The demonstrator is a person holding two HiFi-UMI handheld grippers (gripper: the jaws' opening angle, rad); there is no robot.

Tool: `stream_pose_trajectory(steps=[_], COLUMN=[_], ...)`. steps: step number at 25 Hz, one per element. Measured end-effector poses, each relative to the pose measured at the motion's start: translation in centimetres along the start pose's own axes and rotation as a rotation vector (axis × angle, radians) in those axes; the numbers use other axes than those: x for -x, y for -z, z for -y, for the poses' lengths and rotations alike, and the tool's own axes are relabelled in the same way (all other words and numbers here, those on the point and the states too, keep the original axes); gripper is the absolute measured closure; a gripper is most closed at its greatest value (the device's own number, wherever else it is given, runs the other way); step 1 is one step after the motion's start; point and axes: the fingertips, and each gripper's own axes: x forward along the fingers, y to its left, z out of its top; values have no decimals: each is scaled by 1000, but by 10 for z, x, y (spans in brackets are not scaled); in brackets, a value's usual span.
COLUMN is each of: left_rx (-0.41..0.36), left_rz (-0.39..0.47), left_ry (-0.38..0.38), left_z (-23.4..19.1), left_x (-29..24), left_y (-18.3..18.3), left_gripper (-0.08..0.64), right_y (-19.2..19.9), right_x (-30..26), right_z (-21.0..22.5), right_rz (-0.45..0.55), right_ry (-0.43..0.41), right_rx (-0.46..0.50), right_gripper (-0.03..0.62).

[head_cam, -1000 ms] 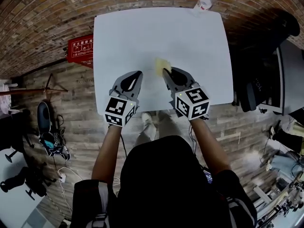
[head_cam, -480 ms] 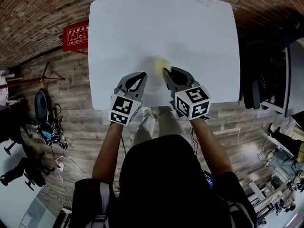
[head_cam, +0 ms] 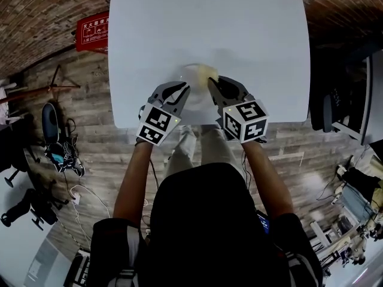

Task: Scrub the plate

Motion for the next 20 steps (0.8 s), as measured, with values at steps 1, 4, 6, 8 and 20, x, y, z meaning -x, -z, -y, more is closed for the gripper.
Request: stream_pose_trajectory(steps=[1,4,6,8,20], left_rx=[-4,3,0,-4,-35], left_rz=[-9,-34,-41,-51,-146], left_ry=[-1,-4,1,10,74], left_z=[-2,-8,-12,-12,7], left_x=[-1,-4,-6,-9,-23], left_y=[3,8,10,11,34], left_gripper=[538,538,538,515,296], right_y=[3,8,11,15,26], right_x=[0,-1,-2,-3,-4], right_z=[1,4,5,5,12], right_rz=[-6,-20,-29,-38,-54], right_ry=[0,0,-1,-1,12], right_rx=[-1,-12,-18,-20,-57], right_gripper=[551,551,551,551,551])
